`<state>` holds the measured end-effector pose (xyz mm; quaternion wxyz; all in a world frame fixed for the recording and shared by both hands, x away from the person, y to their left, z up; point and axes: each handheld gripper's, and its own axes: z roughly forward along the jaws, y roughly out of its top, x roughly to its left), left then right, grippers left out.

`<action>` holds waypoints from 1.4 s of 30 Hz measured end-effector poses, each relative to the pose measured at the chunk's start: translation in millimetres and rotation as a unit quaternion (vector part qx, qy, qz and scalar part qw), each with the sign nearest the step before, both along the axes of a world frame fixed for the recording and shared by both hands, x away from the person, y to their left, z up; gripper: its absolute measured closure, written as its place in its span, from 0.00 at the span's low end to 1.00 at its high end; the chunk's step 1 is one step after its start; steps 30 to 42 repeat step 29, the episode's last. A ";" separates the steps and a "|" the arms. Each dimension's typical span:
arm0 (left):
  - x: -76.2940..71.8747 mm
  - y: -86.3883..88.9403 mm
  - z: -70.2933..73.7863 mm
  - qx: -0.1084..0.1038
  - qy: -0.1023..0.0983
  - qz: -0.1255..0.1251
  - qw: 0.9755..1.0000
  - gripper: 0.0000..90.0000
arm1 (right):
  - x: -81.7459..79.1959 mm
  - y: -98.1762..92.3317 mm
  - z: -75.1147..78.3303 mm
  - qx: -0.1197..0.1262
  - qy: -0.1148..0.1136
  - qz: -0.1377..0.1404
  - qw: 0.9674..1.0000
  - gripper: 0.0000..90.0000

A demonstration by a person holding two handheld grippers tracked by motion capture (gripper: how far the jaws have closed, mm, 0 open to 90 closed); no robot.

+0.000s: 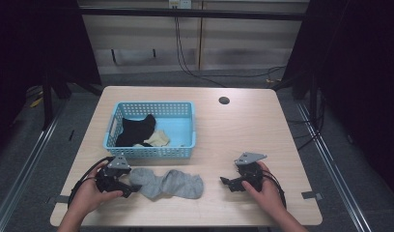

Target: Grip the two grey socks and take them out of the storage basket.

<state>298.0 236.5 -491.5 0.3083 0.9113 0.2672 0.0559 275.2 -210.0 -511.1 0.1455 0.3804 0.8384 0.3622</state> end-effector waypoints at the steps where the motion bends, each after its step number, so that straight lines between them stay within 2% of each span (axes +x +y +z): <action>1: -0.9 1.5 -2.4 -0.011 -0.009 0.001 1.000 0.20 | 0.0 0.0 0.0 0.000 0.000 0.000 1.000 0.14; 7: -1.6 4.6 -5.3 -0.020 -0.020 0.001 1.000 0.17 | 0.0 0.0 0.0 0.000 0.000 0.000 1.000 0.14; 11: -2.3 7.3 -9.4 -0.040 -0.032 0.004 0.999 0.16 | 0.0 0.0 -0.1 0.000 0.000 0.000 1.000 0.14; 13: -2.4 8.2 -10.1 -0.042 -0.035 0.003 0.998 0.16 | 0.0 0.0 0.0 0.000 0.000 0.000 1.000 0.14; 20: -3.4 11.6 -17.0 -0.072 -0.053 0.002 0.996 0.12 | 0.0 0.0 0.0 0.000 0.000 0.000 1.000 0.14; 42: -3.7 11.1 -17.0 -0.070 -0.055 0.001 0.996 0.11 | 0.0 0.0 0.0 0.000 0.000 0.000 1.000 0.14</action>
